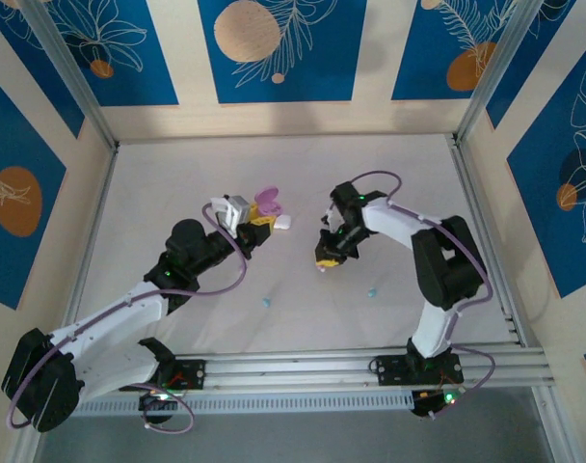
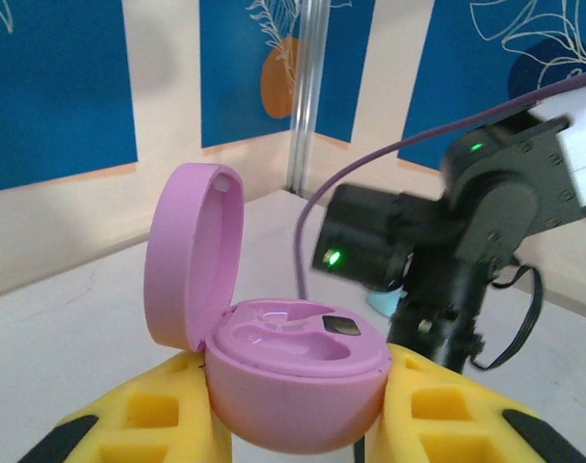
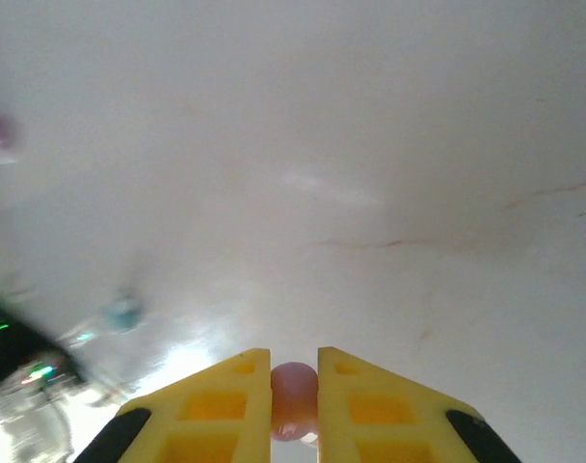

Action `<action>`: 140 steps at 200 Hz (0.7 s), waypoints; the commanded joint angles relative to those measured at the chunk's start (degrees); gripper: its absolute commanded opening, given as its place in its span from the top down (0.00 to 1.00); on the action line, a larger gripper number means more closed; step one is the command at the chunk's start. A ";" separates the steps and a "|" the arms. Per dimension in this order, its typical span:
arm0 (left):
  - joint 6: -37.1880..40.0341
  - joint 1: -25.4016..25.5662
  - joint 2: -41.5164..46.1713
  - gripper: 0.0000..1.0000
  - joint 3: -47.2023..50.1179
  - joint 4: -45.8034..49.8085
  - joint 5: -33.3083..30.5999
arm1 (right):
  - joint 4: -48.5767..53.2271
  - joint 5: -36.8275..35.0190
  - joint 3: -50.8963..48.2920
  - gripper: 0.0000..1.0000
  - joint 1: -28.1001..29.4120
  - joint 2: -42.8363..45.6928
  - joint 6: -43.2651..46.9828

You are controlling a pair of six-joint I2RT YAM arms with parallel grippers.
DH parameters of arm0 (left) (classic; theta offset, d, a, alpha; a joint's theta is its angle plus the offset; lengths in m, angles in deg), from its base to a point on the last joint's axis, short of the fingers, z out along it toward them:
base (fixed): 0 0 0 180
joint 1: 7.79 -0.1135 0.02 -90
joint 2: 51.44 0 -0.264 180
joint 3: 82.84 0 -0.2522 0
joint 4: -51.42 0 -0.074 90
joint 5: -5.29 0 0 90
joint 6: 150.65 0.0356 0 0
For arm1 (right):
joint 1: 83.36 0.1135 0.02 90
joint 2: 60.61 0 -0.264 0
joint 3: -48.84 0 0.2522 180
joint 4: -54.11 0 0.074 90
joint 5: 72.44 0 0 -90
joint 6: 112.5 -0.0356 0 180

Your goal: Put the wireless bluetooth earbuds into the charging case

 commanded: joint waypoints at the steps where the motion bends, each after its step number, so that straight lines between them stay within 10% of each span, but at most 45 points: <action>1: 2.18 0.44 1.53 0.69 0.96 -2.31 -2.71 | -4.24 21.06 -0.09 0.85 -3.13 5.01 -0.83; 52: 5.54 -1.55 0.63 0.69 1.52 -2.84 -0.73 | -13.15 42.30 0.41 0.85 -6.35 7.85 -8.30; 140: 5.88 -3.55 -5.07 0.69 3.11 -11.48 10.89 | -15.98 47.30 3.50 0.85 -6.96 10.64 -13.04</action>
